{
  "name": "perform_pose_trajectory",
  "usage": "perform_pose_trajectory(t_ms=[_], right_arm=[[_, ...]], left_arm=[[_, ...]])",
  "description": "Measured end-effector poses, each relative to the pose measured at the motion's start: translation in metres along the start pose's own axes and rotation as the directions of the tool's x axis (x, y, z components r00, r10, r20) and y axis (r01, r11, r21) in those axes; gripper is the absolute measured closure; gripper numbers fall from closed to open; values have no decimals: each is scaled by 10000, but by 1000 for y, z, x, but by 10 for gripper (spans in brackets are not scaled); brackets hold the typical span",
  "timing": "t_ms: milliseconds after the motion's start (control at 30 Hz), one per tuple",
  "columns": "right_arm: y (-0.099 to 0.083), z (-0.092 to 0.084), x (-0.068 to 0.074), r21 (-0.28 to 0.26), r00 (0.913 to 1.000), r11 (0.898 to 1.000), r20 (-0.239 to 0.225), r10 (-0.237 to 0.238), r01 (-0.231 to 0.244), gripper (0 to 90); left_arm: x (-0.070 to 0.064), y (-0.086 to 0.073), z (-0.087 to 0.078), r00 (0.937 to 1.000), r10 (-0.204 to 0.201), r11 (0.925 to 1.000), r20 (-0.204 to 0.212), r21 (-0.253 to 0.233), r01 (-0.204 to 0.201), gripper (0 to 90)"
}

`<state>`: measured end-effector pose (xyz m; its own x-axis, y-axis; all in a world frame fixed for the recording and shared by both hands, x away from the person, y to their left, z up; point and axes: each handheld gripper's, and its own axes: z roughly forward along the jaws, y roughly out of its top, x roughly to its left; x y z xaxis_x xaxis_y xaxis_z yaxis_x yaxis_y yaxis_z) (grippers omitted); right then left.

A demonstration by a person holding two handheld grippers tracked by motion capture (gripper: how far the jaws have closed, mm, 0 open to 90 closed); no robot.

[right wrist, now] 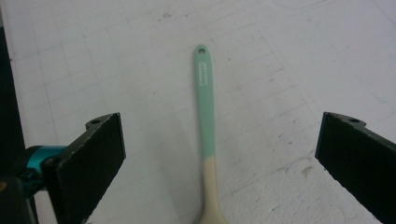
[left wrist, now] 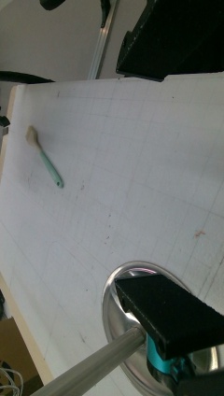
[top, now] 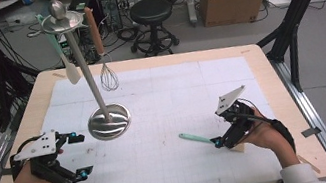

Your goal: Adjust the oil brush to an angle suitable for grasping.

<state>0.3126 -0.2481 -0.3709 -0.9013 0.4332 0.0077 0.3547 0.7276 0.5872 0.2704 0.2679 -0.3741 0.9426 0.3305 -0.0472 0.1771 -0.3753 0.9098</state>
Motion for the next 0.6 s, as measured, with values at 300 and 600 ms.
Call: perform_pose_trajectory(t_ms=[300, 600], right_arm=[[-4, 12, -2, 810, 9999, 9967, 38, 105, -107, 15], [-13, 21, -5, 1550, 9999, 9878, -60, 140, -129, 91]], left_arm=[[0, 0, 0, 10000, 0, 10000, -7, -36, 0, 17], [0, 0, 0, 10000, 5, 10000, -7, -12, -5, 17]])
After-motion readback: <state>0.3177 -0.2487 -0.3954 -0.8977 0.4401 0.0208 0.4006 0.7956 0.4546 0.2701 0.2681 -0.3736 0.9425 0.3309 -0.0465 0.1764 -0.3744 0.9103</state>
